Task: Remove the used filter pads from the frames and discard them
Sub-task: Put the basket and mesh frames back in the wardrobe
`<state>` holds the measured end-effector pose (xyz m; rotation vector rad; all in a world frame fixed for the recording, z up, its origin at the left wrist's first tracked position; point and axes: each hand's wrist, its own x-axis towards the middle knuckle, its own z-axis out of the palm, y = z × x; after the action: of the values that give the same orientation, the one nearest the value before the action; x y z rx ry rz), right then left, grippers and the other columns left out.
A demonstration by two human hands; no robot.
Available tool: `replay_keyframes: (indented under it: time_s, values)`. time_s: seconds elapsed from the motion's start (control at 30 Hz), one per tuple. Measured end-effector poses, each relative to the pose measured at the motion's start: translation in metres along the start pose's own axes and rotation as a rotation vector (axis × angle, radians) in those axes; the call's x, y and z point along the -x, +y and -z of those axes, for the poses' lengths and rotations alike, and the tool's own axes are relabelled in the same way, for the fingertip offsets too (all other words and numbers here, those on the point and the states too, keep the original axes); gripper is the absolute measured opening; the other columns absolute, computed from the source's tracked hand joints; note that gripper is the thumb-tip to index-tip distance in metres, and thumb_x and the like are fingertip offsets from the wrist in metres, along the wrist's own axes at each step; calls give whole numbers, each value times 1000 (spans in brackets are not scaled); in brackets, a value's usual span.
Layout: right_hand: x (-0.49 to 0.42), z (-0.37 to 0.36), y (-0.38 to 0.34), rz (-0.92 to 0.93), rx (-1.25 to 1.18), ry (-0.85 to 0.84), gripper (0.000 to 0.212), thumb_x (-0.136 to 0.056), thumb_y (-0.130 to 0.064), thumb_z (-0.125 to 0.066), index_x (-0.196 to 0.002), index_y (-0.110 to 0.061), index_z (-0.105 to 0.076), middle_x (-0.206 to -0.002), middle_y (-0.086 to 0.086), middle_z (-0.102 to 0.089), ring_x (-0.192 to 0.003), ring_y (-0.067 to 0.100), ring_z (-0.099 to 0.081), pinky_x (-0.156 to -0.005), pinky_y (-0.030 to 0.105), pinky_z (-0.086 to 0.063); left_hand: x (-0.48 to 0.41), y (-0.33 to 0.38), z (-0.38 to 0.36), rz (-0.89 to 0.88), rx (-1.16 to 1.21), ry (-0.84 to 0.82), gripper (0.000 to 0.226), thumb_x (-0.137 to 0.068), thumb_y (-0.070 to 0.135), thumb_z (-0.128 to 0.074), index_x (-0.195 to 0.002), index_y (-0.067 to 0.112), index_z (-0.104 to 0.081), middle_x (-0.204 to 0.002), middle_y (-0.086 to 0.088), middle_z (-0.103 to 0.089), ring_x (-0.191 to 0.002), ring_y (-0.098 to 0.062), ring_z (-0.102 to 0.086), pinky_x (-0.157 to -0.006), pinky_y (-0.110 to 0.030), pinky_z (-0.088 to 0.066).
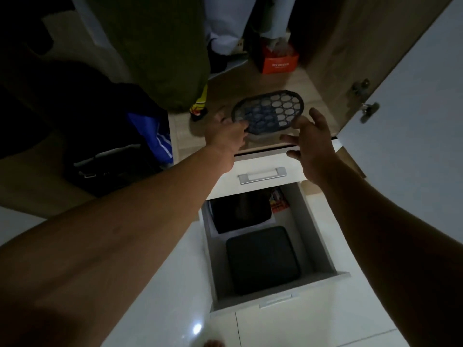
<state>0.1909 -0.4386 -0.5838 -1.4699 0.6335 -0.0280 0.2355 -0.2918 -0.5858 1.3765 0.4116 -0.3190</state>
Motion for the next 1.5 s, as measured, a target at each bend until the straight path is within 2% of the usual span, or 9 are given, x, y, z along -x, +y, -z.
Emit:
replay_keyframes:
  time_s: [0.1, 0.2, 0.4, 0.57, 0.7, 0.83, 1.07, 1.23, 1.5]
  values:
    - [-15, -2, -1, -23, 7, -6, 68, -94, -17, -48, -153, -30, -17, -108, -11, -59, -103, 22, -65, -66, 34, -44, -12, 3, -7, 9, 38, 3, 58, -93, -2, -59, -145, 17, -40, -115, 1, -63, -75, -9, -63, -74, -22, -54]
    - [-24, -1, 0, -51, 22, -8, 67, -94, -14, -48, -153, -29, -19, -115, -4, -60, -103, 24, -66, -64, 34, -43, -18, 5, -12, 12, 52, -3, 57, -93, -4, -58, -144, 15, -42, -128, -6, -62, -98, -18, -66, -75, -23, -55]
    - [-27, 1, -2, -74, 48, -18, 62, -99, -21, -48, -153, -30, -19, -101, -5, -61, -92, 21, -68, -66, 35, -43, -26, 7, -12, -31, -71, 19, 50, -92, 5, -64, -139, 17, -49, -116, -2, -66, -114, -24, -63, -103, -41, -50]
    - [-13, 7, 1, -61, 36, 36, 61, -99, -12, -43, -153, -29, -22, -103, -9, -57, -92, 22, -70, -68, 37, -43, -19, 0, -4, -67, -135, 128, 30, -87, 12, -69, -115, 21, -62, -114, -2, -68, -107, -23, -66, -97, -40, -53]
    - [20, 24, 9, -74, 33, 78, 58, -97, -12, -42, -151, -29, -28, -115, -1, -60, -88, 21, -71, -65, 33, -44, 1, -17, 0, -131, -129, 209, 44, -91, 8, -65, -130, 2, -47, -118, -10, -56, -103, -24, -61, -71, -12, -45]
    - [79, 61, 36, -86, 104, 77, 56, -96, -11, -43, -149, -27, -31, -121, 1, -60, -81, 19, -71, -57, 28, -42, 50, -54, 7, -123, -263, 250, 29, -92, 20, -66, -107, 13, -43, -108, -5, -52, -100, -24, -55, -74, -19, -36]
    - [212, 164, 116, -162, 219, 70, 52, -100, -15, -45, -149, -25, -33, -127, 3, -58, -91, 24, -71, -65, 33, -51, 198, -159, 17, 3, -406, 92, 38, -86, 26, -71, -115, 6, -59, -106, -7, -62, -99, -26, -62, -74, -24, -43]
    - [313, 237, 205, -251, 220, 77, 50, -98, -16, -48, -146, -23, -39, -123, 5, -62, -86, 21, -72, -61, 30, -47, 303, -271, 28, 176, -511, -8, 42, -85, 32, -70, -122, 15, -60, -118, -24, -63, -97, -36, -67, -88, -50, -55]
    - [428, 321, 371, -475, 216, 135, 43, -98, -11, -46, -141, -18, -47, -118, 7, -63, -83, 25, -71, -65, 33, -47, 427, -446, 50, 362, -628, -67, 30, -79, 38, -72, -104, 27, -59, -113, -11, -68, -100, -28, -68, -87, -40, -56]
